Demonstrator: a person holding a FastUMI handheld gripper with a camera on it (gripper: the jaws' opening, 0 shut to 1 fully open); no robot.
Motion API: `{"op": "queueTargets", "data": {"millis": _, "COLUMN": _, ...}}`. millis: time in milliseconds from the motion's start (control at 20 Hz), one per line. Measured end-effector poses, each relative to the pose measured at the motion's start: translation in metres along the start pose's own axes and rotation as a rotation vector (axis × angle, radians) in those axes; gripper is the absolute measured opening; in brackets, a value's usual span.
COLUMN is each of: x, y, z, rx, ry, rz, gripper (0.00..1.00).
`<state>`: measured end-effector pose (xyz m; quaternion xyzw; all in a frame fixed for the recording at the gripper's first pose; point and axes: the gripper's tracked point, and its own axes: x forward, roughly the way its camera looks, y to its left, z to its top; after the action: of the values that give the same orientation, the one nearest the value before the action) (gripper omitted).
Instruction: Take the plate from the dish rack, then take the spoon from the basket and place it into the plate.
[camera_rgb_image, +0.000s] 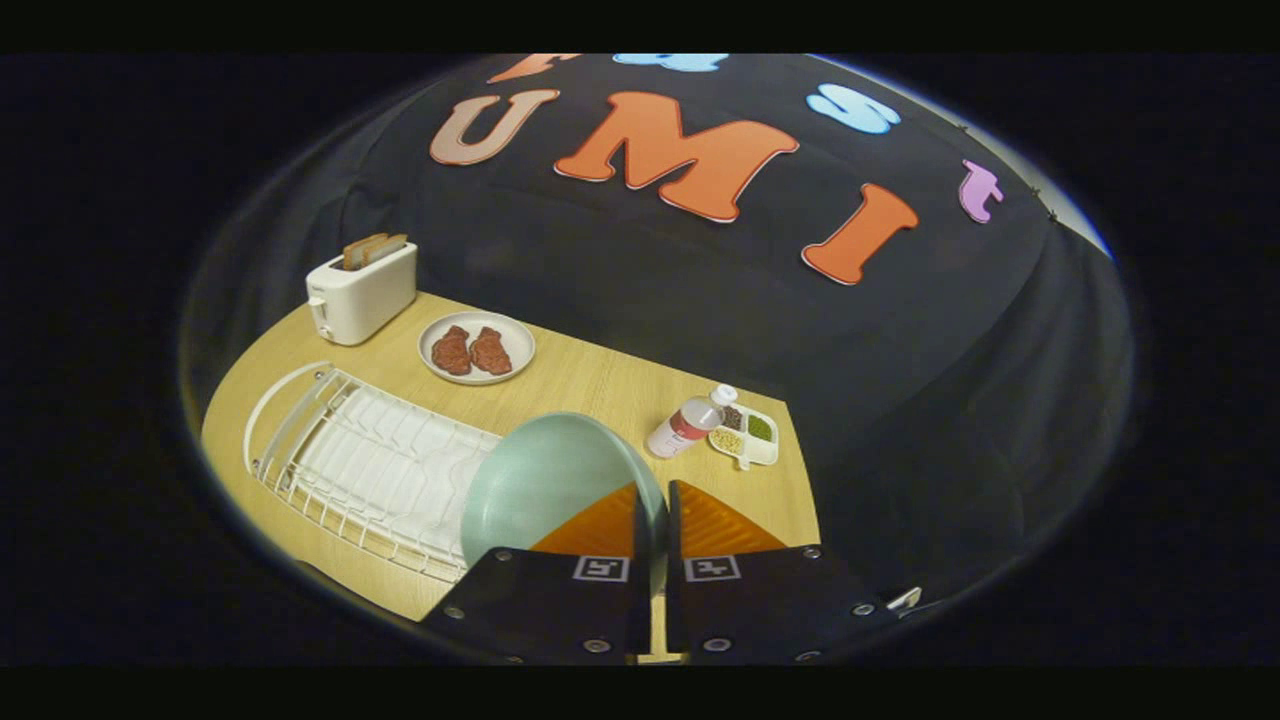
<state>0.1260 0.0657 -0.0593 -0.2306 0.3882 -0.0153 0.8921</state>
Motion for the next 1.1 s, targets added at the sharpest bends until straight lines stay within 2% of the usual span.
{"op": "queueTargets", "data": {"millis": 250, "x": -0.035, "y": 0.003, "z": -0.048, "rx": 0.054, "ry": -0.021, "rz": 0.102, "gripper": 0.06}}
{"op": "queueTargets", "data": {"millis": 650, "x": -0.059, "y": 0.014, "z": -0.128, "rx": 0.178, "ry": -0.015, "rz": 0.238, "gripper": 0.06}}
{"op": "queueTargets", "data": {"millis": 950, "x": -0.055, "y": 0.043, "z": -0.199, "rx": 0.333, "ry": 0.035, "rz": 0.384, "gripper": 0.06}}
{"op": "queueTargets", "data": {"millis": 1100, "x": -0.048, "y": 0.058, "z": -0.223, "rx": 0.362, "ry": 0.045, "rz": 0.429, "gripper": 0.06}}
